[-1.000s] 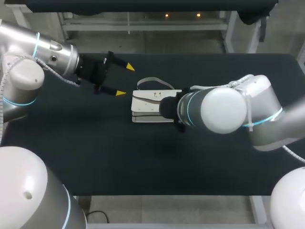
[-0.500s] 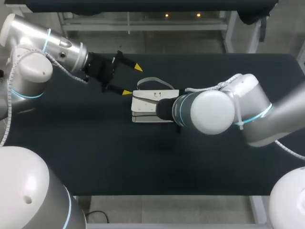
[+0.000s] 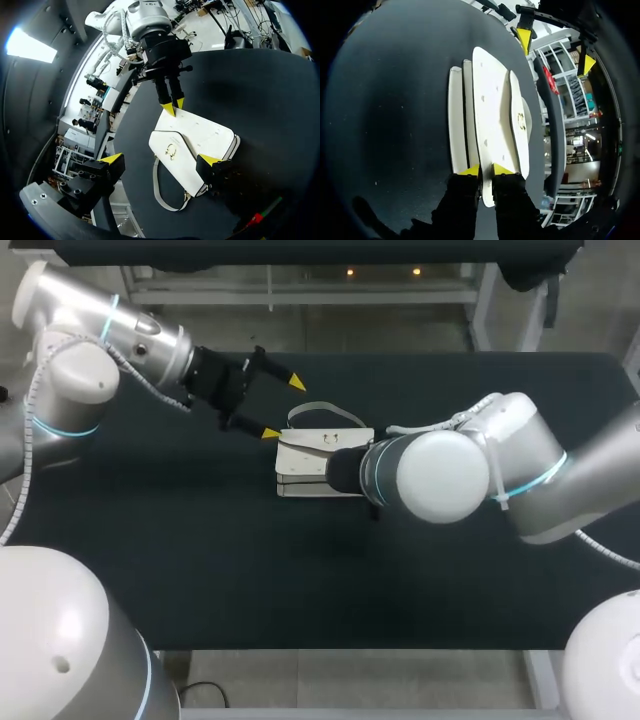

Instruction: Pick up the bag, open it, inspect its contents, close it, and place it on the opposite side

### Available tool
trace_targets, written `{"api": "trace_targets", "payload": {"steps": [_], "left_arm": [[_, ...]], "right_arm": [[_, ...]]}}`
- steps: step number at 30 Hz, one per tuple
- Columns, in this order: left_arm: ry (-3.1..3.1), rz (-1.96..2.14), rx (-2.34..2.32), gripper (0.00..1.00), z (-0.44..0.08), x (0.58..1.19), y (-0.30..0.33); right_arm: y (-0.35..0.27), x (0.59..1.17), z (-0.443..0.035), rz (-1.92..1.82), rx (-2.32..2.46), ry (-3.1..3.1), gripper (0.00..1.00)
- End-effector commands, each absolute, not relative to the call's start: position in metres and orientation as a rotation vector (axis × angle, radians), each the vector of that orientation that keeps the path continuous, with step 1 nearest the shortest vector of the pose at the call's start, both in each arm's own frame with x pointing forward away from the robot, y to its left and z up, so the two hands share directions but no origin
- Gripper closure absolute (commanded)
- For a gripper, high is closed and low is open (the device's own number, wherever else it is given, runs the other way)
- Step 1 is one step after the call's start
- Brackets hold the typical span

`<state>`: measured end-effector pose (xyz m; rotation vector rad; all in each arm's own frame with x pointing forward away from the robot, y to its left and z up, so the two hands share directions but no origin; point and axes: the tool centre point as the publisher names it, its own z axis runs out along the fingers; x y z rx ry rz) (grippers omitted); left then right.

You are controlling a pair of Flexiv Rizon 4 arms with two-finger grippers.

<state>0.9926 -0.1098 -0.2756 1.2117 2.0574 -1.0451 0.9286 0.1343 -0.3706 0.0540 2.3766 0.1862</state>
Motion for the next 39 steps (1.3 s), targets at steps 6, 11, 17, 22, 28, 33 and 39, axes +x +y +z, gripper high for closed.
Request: {"api": "trace_targets", "payload": {"steps": [6, 11, 17, 22, 28, 33, 39], "left_arm": [[2.039, -1.050, 1.229, 0.00, -0.279, 0.993, -0.112], [1.982, -1.037, 1.260, 0.00, -0.279, 0.988, -0.114], [1.936, -1.028, 1.285, 0.00, -0.278, 0.978, -0.115], [1.935, -1.032, 1.312, 0.00, -0.278, 0.971, -0.118], [1.999, -1.015, 1.361, 0.13, -0.288, 0.965, -0.126], [2.061, -1.000, 1.386, 0.21, -0.301, 0.964, -0.131], [2.106, -0.997, 1.386, 0.31, -0.316, 0.964, -0.136]], "right_arm": [[0.135, 0.925, -0.377, 0.193, 0.045, 2.321, 1.00], [0.137, 0.924, -0.378, 0.188, 0.049, 2.324, 1.00], [0.137, 0.924, -0.378, 0.188, 0.049, 2.324, 1.00], [0.137, 0.924, -0.378, 0.188, 0.049, 2.324, 1.00], [0.137, 0.924, -0.378, 0.188, 0.049, 2.324, 1.00], [0.137, 0.924, -0.378, 0.188, 0.049, 2.324, 1.00], [0.137, 0.924, -0.378, 0.188, 0.049, 2.324, 1.00]]}}
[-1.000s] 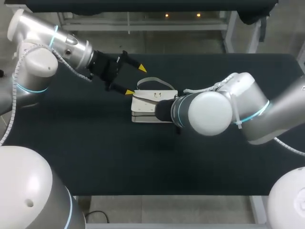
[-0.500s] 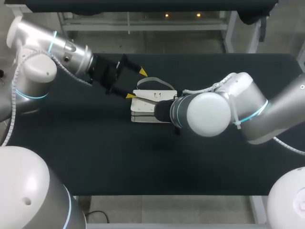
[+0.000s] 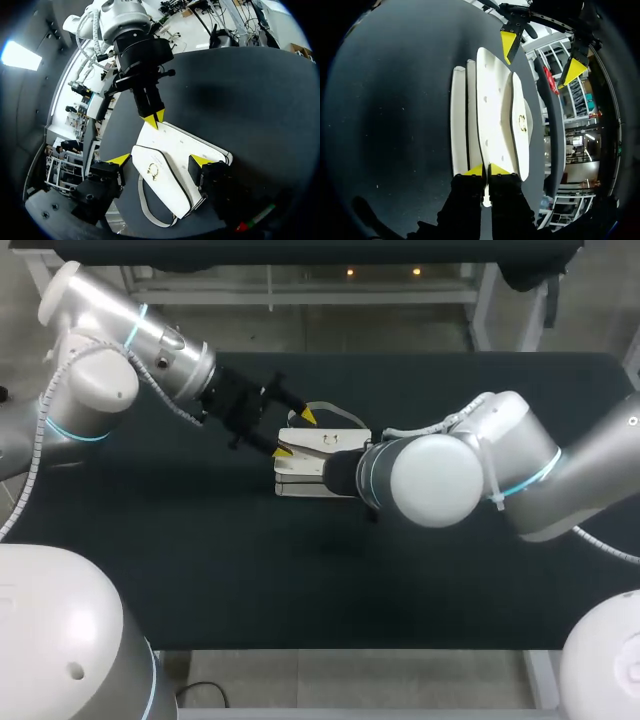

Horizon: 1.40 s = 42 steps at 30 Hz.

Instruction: Pick up the bag, open it, inspect its contents, close it, and place it on the opposite side

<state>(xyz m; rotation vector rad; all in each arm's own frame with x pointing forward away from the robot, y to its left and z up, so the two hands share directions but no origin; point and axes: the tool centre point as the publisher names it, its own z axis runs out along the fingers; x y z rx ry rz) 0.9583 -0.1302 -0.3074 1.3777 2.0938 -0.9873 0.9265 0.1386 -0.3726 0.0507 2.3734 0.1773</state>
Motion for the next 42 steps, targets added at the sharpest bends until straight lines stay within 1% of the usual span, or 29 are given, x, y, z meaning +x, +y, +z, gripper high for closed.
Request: {"api": "trace_targets", "payload": {"steps": [1, 3, 6, 10, 14, 18, 21, 22, 24, 26, 28, 31, 35, 36, 37, 38, 39, 42], "left_arm": [[2.109, -0.997, 1.385, 0.30, -0.318, 0.964, -0.137], [2.119, -1.000, 1.380, 0.29, -0.321, 0.964, -0.138], [2.124, -0.999, 1.379, 0.30, -0.325, 0.962, -0.139], [2.120, -0.985, 1.371, 0.30, -0.333, 0.962, -0.142], [2.125, -0.980, 1.351, 0.33, -0.339, 0.965, -0.144], [2.126, -0.961, 1.330, 0.42, -0.342, 0.968, -0.146], [2.116, -0.945, 1.311, 0.44, -0.343, 0.970, -0.147], [2.109, -0.926, 1.298, 0.50, -0.344, 0.971, -0.148], [2.104, -0.913, 1.284, 0.53, -0.345, 0.973, -0.150], [2.099, -0.882, 1.256, 0.59, -0.346, 0.977, -0.151], [2.099, -0.865, 1.242, 0.63, -0.346, 0.979, -0.151], [2.101, -0.819, 1.221, 0.62, -0.348, 0.981, -0.152], [2.105, -0.768, 1.204, 0.63, -0.352, 0.983, -0.153], [2.107, -0.756, 1.195, 0.68, -0.353, 0.984, -0.153], [2.112, -0.749, 1.184, 0.75, -0.353, 0.985, -0.154], [2.117, -0.744, 1.171, 0.93, -0.354, 0.987, -0.154], [2.122, -0.743, 1.162, 1.00, -0.354, 0.988, -0.153], [2.145, -0.758, 1.122, 1.00, -0.351, 0.993, -0.152]], "right_arm": [[0.137, 0.924, -0.378, 0.188, 0.049, 2.324, 1.00], [0.137, 0.924, -0.378, 0.188, 0.049, 2.324, 1.00], [0.137, 0.924, -0.378, 0.188, 0.049, 2.324, 1.00], [0.137, 0.924, -0.378, 0.188, 0.049, 2.324, 1.00], [0.137, 0.924, -0.378, 0.188, 0.049, 2.324, 1.00], [0.137, 0.924, -0.378, 0.188, 0.049, 2.324, 1.00], [0.137, 0.924, -0.378, 0.188, 0.049, 2.324, 1.00], [0.137, 0.924, -0.378, 0.188, 0.049, 2.324, 1.00], [0.137, 0.924, -0.378, 0.188, 0.049, 2.324, 1.00], [0.137, 0.924, -0.378, 0.188, 0.049, 2.324, 1.00], [0.137, 0.924, -0.378, 0.188, 0.049, 2.324, 1.00], [0.137, 0.924, -0.378, 0.188, 0.049, 2.324, 1.00], [0.137, 0.924, -0.378, 0.188, 0.049, 2.324, 1.00], [0.137, 0.924, -0.378, 0.188, 0.049, 2.324, 1.00], [0.137, 0.924, -0.378, 0.188, 0.049, 2.324, 1.00], [0.137, 0.924, -0.378, 0.188, 0.049, 2.324, 1.00], [0.137, 0.924, -0.378, 0.188, 0.049, 2.324, 1.00], [0.137, 0.924, -0.378, 0.188, 0.049, 2.324, 1.00]]}}
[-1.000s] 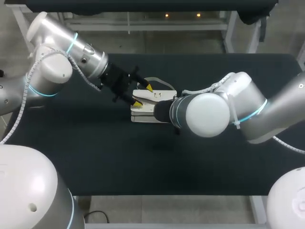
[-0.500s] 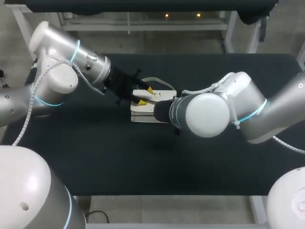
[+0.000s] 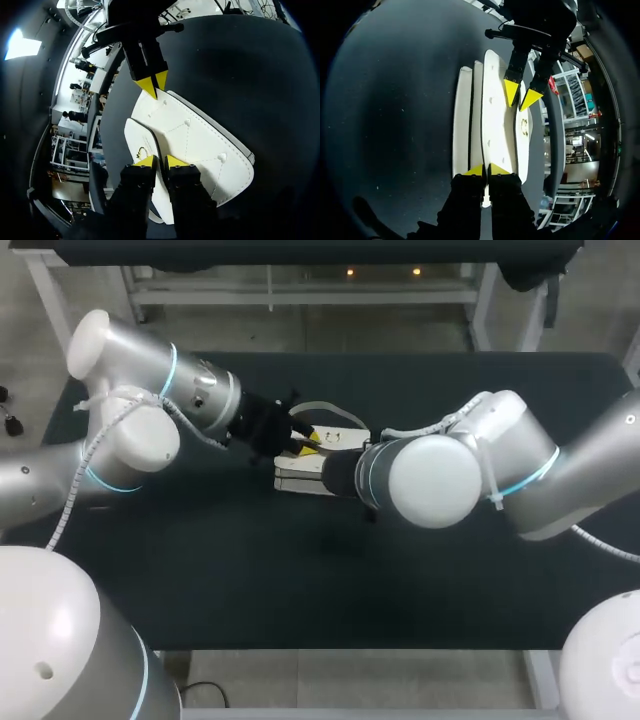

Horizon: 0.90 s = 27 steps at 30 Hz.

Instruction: Pick up the bag, open it, inspect its contents, close it, and place it on the opposite side

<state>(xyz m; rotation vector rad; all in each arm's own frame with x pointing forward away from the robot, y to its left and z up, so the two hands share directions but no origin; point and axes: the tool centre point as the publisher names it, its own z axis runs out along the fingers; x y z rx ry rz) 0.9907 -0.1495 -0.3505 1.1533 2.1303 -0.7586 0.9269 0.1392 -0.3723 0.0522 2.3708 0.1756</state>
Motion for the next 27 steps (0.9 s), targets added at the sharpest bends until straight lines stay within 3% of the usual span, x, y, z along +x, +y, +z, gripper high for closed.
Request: {"api": "trace_targets", "payload": {"steps": [1, 27], "left_arm": [[2.154, -0.760, 1.106, 1.00, -0.349, 0.994, -0.151], [2.529, -0.982, 0.773, 1.00, -0.309, 1.034, -0.135]], "right_arm": [[0.137, 0.924, -0.378, 0.188, 0.049, 2.324, 1.00], [0.137, 0.924, -0.378, 0.188, 0.049, 2.324, 1.00]]}}
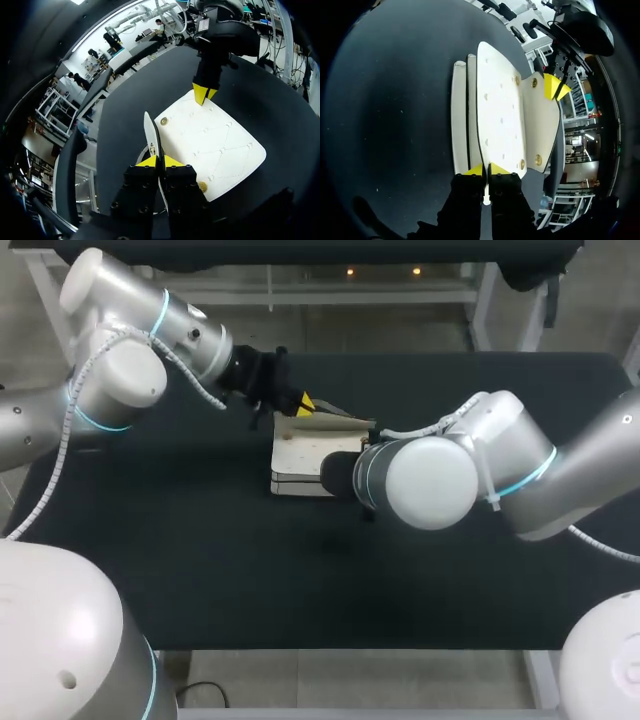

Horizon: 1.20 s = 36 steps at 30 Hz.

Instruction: Pick up the bag, open it, inspect its contents, close it, and place it on the opposite side

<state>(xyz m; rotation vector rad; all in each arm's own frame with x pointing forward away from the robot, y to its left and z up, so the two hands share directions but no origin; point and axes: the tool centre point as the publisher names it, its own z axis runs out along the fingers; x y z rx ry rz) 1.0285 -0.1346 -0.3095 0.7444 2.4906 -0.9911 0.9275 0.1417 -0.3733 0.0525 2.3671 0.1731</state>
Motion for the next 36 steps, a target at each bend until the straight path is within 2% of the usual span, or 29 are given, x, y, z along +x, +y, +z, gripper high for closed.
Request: {"api": "trace_targets", "payload": {"steps": [1, 12, 13, 14, 15, 16, 17, 36], "left_arm": [[2.528, -0.980, 0.776, 1.00, -0.309, 1.033, -0.135], [2.468, -0.945, 0.787, 1.00, -0.313, 1.023, -0.135], [2.462, -0.944, 0.782, 0.85, -0.314, 1.022, -0.135], [2.453, -0.940, 0.773, 0.53, -0.315, 1.020, -0.135], [2.440, -0.925, 0.762, 0.30, -0.316, 1.018, -0.135], [2.434, -0.920, 0.755, 0.12, -0.317, 1.017, -0.135], [2.429, -0.926, 0.747, 0.00, -0.319, 1.016, -0.135], [2.446, -0.985, 0.528, 0.00, -0.345, 1.037, -0.149]], "right_arm": [[0.137, 0.924, -0.378, 0.188, 0.049, 2.324, 1.00], [0.137, 0.924, -0.378, 0.188, 0.049, 2.324, 1.00], [0.137, 0.924, -0.378, 0.188, 0.049, 2.324, 1.00], [0.137, 0.924, -0.378, 0.188, 0.049, 2.324, 1.00], [0.137, 0.924, -0.378, 0.188, 0.049, 2.324, 1.00], [0.137, 0.924, -0.378, 0.188, 0.049, 2.324, 1.00], [0.137, 0.924, -0.378, 0.188, 0.049, 2.324, 1.00], [0.137, 0.924, -0.378, 0.188, 0.049, 2.324, 1.00]]}}
